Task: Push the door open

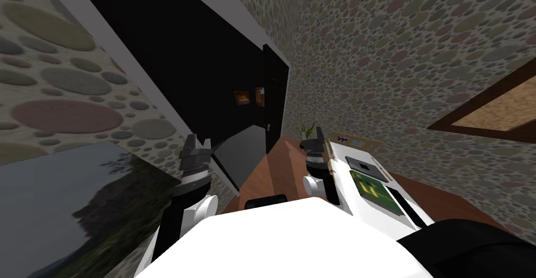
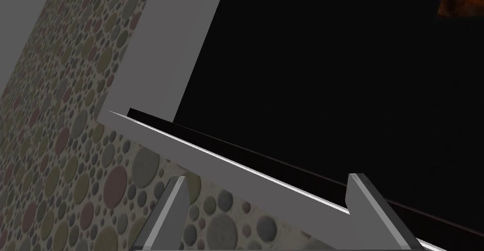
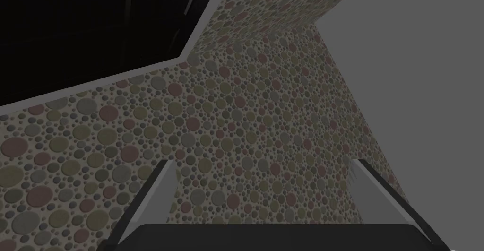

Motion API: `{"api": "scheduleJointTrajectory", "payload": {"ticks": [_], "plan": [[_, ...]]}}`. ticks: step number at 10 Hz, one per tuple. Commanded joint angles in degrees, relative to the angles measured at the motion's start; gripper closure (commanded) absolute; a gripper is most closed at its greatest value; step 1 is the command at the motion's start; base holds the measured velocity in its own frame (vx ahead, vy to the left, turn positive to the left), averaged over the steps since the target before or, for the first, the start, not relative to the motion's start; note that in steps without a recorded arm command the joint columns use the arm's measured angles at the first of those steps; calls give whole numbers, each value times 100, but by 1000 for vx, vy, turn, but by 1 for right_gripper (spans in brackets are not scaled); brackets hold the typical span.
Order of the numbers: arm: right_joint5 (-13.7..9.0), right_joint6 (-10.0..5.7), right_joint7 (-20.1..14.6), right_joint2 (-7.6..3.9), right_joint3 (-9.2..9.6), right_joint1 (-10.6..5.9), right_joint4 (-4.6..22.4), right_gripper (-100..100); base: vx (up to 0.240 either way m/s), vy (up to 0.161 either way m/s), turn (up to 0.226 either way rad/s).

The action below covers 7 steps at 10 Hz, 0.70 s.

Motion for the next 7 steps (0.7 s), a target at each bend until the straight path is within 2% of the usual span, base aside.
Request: {"api": "scheduleJointTrajectory", "payload": {"ticks": [1, 2, 4, 5, 7], "plan": [[1, -36, 9, -39, 1, -69, 173, -100, 55, -27, 78], [2, -67, 16, -68, 3, -131, 327, -100, 103, -59, 166], [3, -99, 24, -97, 4, -194, 483, -100, 93, -76, 71], [4, -141, 34, -131, 6, -276, 688, -100, 108, -100, 124], [6, -187, 46, -166, 7, -366, 912, -100, 110, -82, 116]]}}
